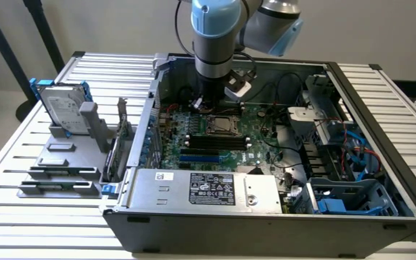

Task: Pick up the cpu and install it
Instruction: 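Install the first cpu locking lever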

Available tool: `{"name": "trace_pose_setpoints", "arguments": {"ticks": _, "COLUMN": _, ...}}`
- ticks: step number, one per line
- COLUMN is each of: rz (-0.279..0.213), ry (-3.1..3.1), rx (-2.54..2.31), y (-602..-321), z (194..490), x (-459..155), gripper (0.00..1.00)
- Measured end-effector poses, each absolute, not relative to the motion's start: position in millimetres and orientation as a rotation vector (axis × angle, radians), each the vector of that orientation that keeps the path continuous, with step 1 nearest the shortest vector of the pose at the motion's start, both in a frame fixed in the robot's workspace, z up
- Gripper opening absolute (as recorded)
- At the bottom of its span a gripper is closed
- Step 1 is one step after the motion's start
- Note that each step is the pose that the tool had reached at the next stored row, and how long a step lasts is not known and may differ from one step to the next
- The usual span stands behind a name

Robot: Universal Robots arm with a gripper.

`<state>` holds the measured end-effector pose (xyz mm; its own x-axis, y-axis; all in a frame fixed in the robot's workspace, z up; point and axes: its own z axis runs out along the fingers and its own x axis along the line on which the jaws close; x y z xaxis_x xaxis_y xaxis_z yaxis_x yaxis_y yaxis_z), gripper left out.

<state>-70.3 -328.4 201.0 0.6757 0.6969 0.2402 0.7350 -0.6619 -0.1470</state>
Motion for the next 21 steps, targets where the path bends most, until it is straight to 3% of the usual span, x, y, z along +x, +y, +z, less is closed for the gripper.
{"name": "trace_pose_setpoints", "arguments": {"ticks": 21, "rz": -0.217, "ry": -1.141, "rx": -2.664, "y": -324.6, "z": 200.9, "x": -63.4, "gripper": 0.11}}
